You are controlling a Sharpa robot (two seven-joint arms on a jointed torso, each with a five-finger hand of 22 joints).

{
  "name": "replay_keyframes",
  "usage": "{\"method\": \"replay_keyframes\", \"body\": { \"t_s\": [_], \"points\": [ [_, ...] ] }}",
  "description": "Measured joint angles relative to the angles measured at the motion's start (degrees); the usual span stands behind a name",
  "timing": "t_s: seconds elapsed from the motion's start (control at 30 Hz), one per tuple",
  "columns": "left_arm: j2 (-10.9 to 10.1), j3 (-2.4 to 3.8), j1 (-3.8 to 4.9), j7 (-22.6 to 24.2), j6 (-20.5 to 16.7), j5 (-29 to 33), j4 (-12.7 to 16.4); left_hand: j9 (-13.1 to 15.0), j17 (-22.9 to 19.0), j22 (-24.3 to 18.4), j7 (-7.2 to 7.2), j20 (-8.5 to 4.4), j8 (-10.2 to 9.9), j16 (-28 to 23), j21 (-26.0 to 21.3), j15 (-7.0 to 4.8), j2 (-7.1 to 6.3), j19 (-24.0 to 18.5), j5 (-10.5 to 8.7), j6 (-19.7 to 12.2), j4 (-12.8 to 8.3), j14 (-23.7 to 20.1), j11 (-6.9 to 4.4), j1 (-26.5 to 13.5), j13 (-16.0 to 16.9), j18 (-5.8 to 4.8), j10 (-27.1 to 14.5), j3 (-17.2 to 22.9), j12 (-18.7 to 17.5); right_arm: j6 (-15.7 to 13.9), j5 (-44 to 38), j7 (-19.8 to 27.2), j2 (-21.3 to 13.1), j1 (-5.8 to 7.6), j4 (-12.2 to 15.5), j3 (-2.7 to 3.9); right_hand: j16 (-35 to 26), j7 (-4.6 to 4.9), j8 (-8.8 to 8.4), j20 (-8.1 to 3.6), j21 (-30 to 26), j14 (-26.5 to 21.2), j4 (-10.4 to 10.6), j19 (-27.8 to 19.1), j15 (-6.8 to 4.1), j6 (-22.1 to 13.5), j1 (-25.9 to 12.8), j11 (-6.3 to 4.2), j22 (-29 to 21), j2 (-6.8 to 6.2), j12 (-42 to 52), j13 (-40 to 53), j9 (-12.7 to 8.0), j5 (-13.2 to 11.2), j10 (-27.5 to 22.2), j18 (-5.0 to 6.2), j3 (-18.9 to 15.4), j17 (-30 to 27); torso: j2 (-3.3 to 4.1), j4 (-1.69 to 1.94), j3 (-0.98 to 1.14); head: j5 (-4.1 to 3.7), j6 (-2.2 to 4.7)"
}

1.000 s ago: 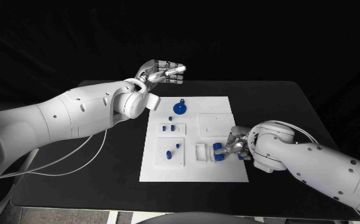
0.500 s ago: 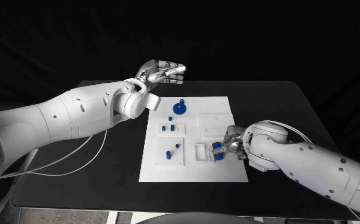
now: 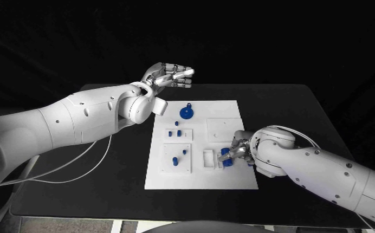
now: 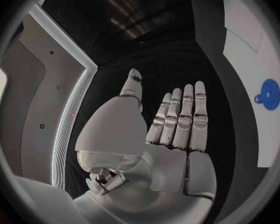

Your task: Assemble the parts on the task board

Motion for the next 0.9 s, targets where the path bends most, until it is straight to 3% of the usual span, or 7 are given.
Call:
{"method": "replay_keyframes", "body": {
  "t_s": [0.03, 0.07, 0.27, 0.73, 0.77, 0.83, 0.9],
  "points": [
    [0.00, 0.00, 0.00, -0.03, 0.05, 0.00, 0.00, 0.00, 0.00, 0.00, 0.00, 0.00, 0.00, 0.00, 0.00, 0.00, 0.00, 0.00, 0.00, 0.00, 0.00, 0.00, 0.00, 0.00, 0.00, 0.00, 0.00, 0.00, 0.00, -0.04, 0.00, 0.09, 0.07, 0.03, -0.14, -0.07, 0.00, -0.06, 0.01, 0.09, 0.00, 0.09, -0.36, 0.09, 0.09, -0.06, 0.06, 0.08, 0.00, -0.06, 0.00, -0.20, 1.26, 0.26, -0.08, 0.00, -0.36, -0.03, 0.00, 0.01, 0.00, 0.00, 0.01],
    [0.00, 0.00, 0.00, -0.06, 0.09, 0.00, 0.00, 0.00, 0.00, 0.00, 0.00, 0.00, 0.00, 0.00, 0.00, 0.00, 0.00, 0.00, 0.01, 0.00, 0.00, 0.00, 0.00, 0.00, 0.00, 0.00, 0.00, 0.00, 0.00, -0.08, 0.00, 0.20, 0.12, 0.03, -0.22, -0.20, 0.00, 0.23, 0.00, 0.09, 0.00, 0.10, -0.49, 0.09, 0.10, -0.64, 0.07, 0.02, 0.00, -0.07, 0.00, -0.26, 5.98, 0.77, -0.21, 0.00, -0.49, -0.04, 0.00, 0.01, 0.00, 0.00, 0.02],
    [-0.01, 0.00, 0.00, -0.25, 0.26, 0.01, 0.01, 0.00, 0.00, 0.00, 0.00, 0.00, 0.00, 0.00, 0.00, 0.00, 0.00, 0.00, 0.03, 0.00, 0.00, 0.00, 0.00, 0.00, 0.00, 0.00, 0.00, 0.00, 0.00, -1.10, -0.03, 0.48, 0.14, 0.00, -0.34, -0.46, 0.00, 0.31, 0.18, 0.09, 0.00, 0.20, -0.66, 0.09, 0.20, -0.64, 0.15, 0.08, 0.00, -0.15, -0.01, -0.28, 6.18, 4.65, -0.28, -0.04, -0.66, -0.04, 0.00, 0.02, 0.02, 0.05, 0.02],
    [-0.16, 0.00, 0.00, -0.67, 0.56, 0.01, 0.07, 0.00, 0.00, 0.00, 0.00, 0.00, 0.00, 0.00, 0.00, 0.00, 1.04, 0.00, 0.04, 0.00, -1.27, 0.00, 0.00, 0.03, 0.00, 0.00, 0.00, 0.46, 0.00, -8.59, 6.40, 1.30, -2.56, -0.65, 1.63, -1.10, 0.00, 0.06, -0.74, 0.09, 0.23, 0.06, -2.48, 0.09, -0.17, 1.41, -1.70, -0.44, 0.00, 1.97, 0.33, -0.58, 6.14, 5.61, -0.77, -0.01, 0.38, -0.39, 0.02, -0.01, 0.01, 0.22, 0.12],
    [-0.17, 0.00, 0.00, -0.70, 0.58, 0.01, 0.06, 0.00, 0.00, 0.00, 0.00, 0.00, 0.00, 0.00, 0.00, 0.00, 1.16, 0.00, 0.04, 0.00, -1.42, 0.00, 0.00, -0.09, 0.00, 0.00, 0.00, 0.45, 0.00, -9.09, 7.04, 1.32, -2.86, -0.67, 1.91, -1.13, 0.00, -0.04, -0.73, 0.09, 0.23, -0.02, -2.48, 0.09, -0.26, 1.52, -1.70, -0.56, 0.00, 1.97, 0.33, -0.58, 4.70, 5.61, -0.85, 0.00, 0.38, -0.39, 0.02, -0.01, 0.01, 0.24, 0.16],
    [-0.17, 0.00, 0.00, -0.77, 0.63, 0.01, 0.06, 0.00, 0.00, 0.00, 0.00, 0.00, 0.00, 0.00, 0.00, 0.00, 1.16, 0.00, 0.04, 0.00, -1.54, 0.00, 0.00, -0.10, 0.00, 0.00, 0.00, 0.33, 0.00, -10.10, 8.60, 1.37, -3.50, -0.68, 2.58, -1.09, 0.00, -0.27, -0.34, 0.09, 0.23, -0.01, -4.92, 0.09, -0.26, 2.34, -1.80, -0.85, 0.00, 2.06, 0.32, -0.58, -4.32, 5.27, -0.57, 0.00, 2.67, -0.51, 0.02, -0.04, 0.00, 0.27, 0.27],
    [-0.17, 0.00, 0.00, -0.84, 0.67, 0.00, 0.06, 0.00, 0.00, 0.00, 0.00, 0.00, 0.00, 0.00, 0.00, 0.00, 1.16, 0.00, 0.04, 0.00, -1.58, 0.00, 0.00, -0.10, 0.00, 0.00, 0.00, 0.30, 0.00, -10.75, 9.99, 1.37, -4.14, -0.68, 3.33, -0.89, -0.02, -0.54, -0.22, 0.09, 0.23, 0.07, -6.22, 0.09, -0.33, 2.65, -1.96, -0.86, 0.01, 2.22, 0.32, -0.58, -16.55, 5.25, -0.55, 0.00, 3.96, -0.53, 0.02, -0.05, 0.00, 0.27, 0.32]
  ]
}}
